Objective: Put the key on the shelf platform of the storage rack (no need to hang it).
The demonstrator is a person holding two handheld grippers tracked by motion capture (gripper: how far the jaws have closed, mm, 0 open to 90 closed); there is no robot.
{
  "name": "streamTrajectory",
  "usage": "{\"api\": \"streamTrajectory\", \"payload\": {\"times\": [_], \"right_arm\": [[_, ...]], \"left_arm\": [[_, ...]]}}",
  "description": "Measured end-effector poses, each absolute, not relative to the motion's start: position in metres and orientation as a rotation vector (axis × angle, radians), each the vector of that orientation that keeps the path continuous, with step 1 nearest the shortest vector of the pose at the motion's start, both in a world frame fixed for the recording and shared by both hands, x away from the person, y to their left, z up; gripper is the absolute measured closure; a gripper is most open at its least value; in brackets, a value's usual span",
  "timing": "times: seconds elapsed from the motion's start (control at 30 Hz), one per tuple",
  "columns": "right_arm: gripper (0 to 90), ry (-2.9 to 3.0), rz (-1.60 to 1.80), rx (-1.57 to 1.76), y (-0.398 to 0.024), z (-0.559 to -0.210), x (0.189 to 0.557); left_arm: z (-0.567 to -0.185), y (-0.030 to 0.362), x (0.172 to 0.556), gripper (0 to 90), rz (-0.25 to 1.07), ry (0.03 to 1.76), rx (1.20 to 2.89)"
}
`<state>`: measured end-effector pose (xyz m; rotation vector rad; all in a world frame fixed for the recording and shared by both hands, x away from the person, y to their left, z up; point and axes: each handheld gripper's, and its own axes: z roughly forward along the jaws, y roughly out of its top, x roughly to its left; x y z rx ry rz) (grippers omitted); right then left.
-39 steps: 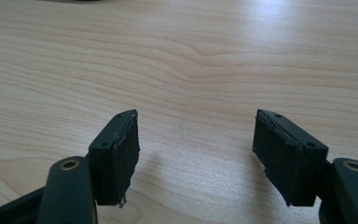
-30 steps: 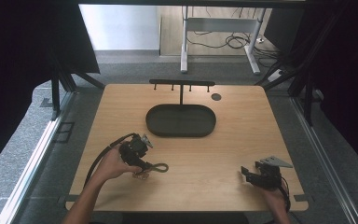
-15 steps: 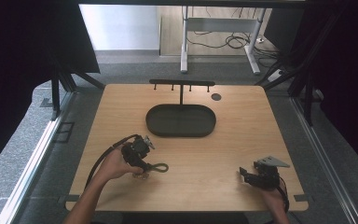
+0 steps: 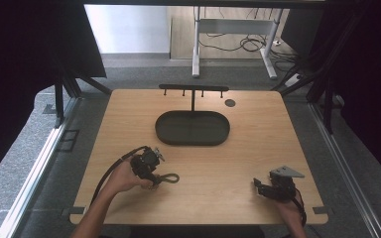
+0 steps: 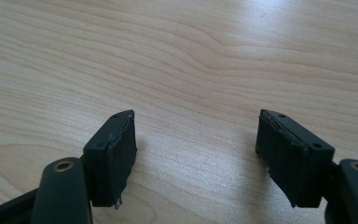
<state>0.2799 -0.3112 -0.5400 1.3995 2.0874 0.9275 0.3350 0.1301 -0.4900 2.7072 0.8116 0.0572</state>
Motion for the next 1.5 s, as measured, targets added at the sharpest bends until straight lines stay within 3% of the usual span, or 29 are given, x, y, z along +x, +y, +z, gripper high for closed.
{"api": "streamTrajectory", "payload": {"times": [1.5], "right_arm": [[27.7,2.101,0.930,1.387,-0.309,-0.540,0.280]], "left_arm": [[-0.501,0.127,0.342,42.0,0.053,0.837,2.711]]}}
